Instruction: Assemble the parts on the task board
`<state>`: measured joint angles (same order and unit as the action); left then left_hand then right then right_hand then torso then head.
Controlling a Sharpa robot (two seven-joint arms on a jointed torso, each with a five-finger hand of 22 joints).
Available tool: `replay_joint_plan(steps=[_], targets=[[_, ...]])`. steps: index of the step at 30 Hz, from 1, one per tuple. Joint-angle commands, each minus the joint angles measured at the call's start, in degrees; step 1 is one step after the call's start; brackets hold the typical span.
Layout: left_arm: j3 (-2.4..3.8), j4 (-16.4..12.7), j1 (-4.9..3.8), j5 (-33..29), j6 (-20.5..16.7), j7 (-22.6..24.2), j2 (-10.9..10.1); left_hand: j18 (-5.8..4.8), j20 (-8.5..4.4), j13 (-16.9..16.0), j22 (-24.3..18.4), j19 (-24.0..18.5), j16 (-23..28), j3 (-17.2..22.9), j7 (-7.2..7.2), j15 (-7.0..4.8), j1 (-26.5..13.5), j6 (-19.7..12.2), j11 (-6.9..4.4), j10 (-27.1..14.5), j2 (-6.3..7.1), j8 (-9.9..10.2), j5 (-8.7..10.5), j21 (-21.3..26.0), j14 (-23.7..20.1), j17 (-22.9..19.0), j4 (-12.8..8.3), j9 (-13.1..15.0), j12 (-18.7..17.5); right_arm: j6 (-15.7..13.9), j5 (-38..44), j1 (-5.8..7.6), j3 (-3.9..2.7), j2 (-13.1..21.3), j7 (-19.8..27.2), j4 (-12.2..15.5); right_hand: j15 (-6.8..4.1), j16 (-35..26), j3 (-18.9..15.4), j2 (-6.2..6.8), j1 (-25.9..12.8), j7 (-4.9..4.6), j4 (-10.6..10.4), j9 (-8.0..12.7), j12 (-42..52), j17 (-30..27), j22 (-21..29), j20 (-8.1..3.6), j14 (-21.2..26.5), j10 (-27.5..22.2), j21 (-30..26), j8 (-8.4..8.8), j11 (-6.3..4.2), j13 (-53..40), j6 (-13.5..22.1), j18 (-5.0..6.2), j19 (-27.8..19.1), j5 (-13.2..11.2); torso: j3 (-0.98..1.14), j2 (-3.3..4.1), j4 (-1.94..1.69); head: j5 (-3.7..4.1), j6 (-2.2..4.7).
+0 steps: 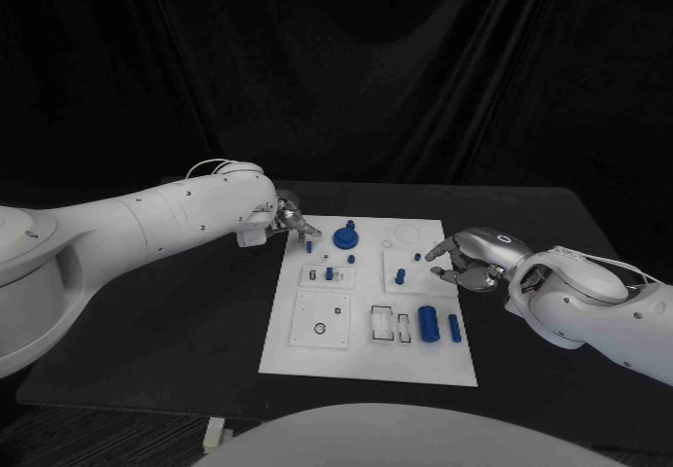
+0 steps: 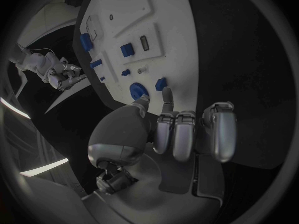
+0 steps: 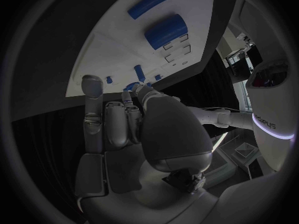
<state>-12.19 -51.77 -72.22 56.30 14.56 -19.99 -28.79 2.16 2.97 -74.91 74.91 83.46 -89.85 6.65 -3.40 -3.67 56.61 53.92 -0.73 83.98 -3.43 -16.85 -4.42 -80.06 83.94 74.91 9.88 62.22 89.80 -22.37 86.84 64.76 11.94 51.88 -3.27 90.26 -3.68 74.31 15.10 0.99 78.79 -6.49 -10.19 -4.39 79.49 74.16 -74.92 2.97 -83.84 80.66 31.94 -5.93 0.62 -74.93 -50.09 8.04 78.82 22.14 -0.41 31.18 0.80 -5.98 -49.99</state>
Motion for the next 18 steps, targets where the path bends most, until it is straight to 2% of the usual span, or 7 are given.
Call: replay_joint_plan(steps=[1,4,18], targets=[[0.05,0.2,0.22,0.1,0.6,1.2,0.3,0.47,0.22,-14.9,11.4,-0.3,-0.2,-0.3,-0.08,0.51,0.7,-0.5,0.33,5.8,0.04,0.3,0.28,0.3,6.1,15.1,-0.1,-0.1,0.0,-0.2,0.1,-0.13,-0.03,0.0,-0.4,0.1,0.36,-0.4,0.3,0.32,0.0,-0.02,0.0,0.1,-0.3,-0.1,-3.4,-0.1,-2.3,-0.5,-0.3,0.21,-0.11,-2.2,-0.6,0.5,-0.4,0.4,0.02,-0.05,0.02,0.01,-0.01],[0.05,0.3,0.4,0.1,0.6,1.2,0.4,0.48,0.52,-14.8,11.5,-0.4,-0.2,-0.5,-0.6,0.85,1.2,-2.0,0.75,5.7,-0.13,1.3,0.08,0.4,6.1,15.1,-0.3,-0.4,-0.1,-0.2,0.0,-0.13,-0.03,0.1,-0.4,0.1,0.36,-0.4,0.3,0.32,0.0,-0.02,0.0,0.1,-0.3,-0.1,-3.4,-0.1,-2.3,-0.5,-0.3,0.21,-0.11,-2.2,-0.6,0.5,-0.4,0.4,0.0,-0.07,0.02,0.0,-0.01],[0.05,0.6,0.92,0.1,1.8,0.4,0.6,0.56,0.85,-14.6,11.5,-0.6,-0.2,-0.2,-0.76,1.13,2.5,-2.2,0.98,5.5,-0.63,1.5,-1.5,0.7,6.1,15.1,-1.1,-0.4,-0.3,-0.1,-0.1,-0.13,-0.03,-0.2,-0.4,-0.1,0.36,-0.4,0.3,0.32,0.0,-0.02,0.0,0.1,-0.3,-0.1,-3.4,-0.1,-2.3,-0.5,-0.3,0.21,-0.11,-2.2,-0.6,0.5,-0.4,0.4,-0.04,-0.04,0.04,-0.01,-0.01]])
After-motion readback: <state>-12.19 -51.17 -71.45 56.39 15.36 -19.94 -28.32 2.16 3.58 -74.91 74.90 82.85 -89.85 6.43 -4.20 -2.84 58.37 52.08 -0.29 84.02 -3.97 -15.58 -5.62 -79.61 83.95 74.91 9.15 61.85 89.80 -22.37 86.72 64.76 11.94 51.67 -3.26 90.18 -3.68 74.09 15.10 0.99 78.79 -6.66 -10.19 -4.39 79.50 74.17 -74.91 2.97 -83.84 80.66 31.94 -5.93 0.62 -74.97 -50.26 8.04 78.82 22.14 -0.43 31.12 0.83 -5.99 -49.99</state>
